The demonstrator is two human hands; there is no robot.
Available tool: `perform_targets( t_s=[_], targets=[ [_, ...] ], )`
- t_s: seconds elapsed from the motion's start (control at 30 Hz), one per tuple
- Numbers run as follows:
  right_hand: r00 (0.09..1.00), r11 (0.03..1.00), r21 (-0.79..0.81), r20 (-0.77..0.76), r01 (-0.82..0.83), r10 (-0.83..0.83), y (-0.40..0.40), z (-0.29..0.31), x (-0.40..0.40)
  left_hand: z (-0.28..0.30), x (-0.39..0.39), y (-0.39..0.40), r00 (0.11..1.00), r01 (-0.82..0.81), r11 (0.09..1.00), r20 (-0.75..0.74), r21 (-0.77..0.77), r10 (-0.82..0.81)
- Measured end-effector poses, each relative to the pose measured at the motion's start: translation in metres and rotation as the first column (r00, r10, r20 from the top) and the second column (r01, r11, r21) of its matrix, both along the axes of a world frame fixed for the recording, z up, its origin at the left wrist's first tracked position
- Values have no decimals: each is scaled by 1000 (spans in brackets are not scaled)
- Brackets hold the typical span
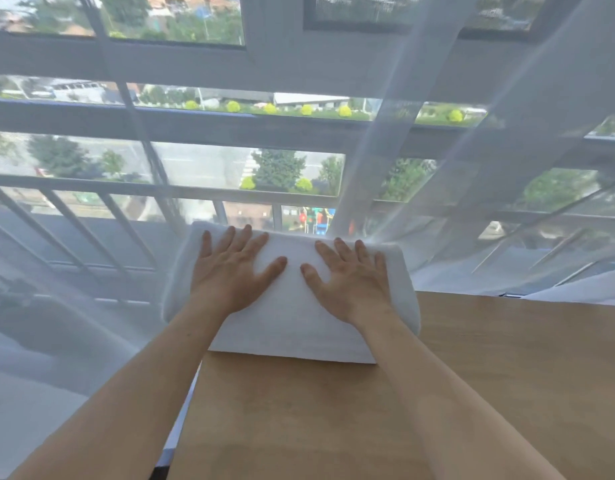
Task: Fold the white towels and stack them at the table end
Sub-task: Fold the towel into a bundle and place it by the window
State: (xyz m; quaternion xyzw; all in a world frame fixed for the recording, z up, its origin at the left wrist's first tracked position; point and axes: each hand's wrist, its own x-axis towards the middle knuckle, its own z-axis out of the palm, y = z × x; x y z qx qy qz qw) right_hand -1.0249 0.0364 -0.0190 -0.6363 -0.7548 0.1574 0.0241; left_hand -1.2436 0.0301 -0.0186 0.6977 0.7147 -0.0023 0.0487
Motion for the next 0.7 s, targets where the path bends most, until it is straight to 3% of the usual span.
perform_targets(
  t_s=[0.3,0.43,0.53,0.7],
  targets=[
    [998,996,62,7,68,-68,-4,-12,39,-9,-45,-4,991,-84,996,103,14,82],
    [993,993,4,0,120,-120,-10,-13,50,-6,-36,-9,996,-91,994,27,59,89],
    [993,992,-45,6,118,-118,-16,1,51,9,-20,-17,995,-12,991,-93,130,24],
    [992,993,0,-48,120,-120,-46,21,73,16,36,-38,990,129,990,47,60,-132]
  ],
)
